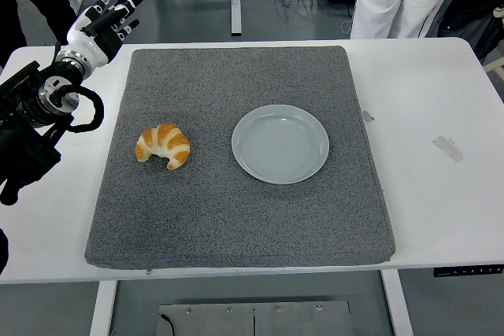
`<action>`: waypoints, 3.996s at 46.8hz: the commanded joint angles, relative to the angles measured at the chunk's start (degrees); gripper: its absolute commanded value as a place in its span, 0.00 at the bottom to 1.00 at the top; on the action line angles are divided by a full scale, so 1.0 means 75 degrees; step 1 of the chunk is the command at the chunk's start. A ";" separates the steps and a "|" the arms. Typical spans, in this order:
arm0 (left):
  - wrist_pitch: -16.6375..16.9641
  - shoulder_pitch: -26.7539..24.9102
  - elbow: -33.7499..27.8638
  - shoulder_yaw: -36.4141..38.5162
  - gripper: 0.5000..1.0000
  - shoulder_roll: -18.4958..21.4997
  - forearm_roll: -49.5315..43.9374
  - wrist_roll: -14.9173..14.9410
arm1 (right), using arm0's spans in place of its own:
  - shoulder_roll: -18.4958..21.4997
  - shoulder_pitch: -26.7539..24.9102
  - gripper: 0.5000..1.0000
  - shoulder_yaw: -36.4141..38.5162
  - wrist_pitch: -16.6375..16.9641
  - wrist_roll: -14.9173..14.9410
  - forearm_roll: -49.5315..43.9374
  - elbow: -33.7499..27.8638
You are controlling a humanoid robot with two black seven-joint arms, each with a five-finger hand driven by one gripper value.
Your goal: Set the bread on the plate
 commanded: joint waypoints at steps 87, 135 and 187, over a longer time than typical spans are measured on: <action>0.2351 0.0095 -0.6608 0.5103 0.96 0.4266 0.8055 -0.0008 | 0.0000 -0.0004 1.00 0.0000 -0.0001 0.0005 0.0000 0.0000; 0.2551 0.0540 -0.5272 0.5115 0.96 0.3036 0.8336 -0.0020 | 0.0000 0.0007 1.00 0.0000 -0.0001 0.0005 0.0000 0.0000; 0.2739 -0.0608 -0.4967 0.5103 0.00 0.3235 0.8570 -0.0090 | 0.0000 -0.0004 1.00 0.0000 -0.0001 0.0005 0.0000 0.0000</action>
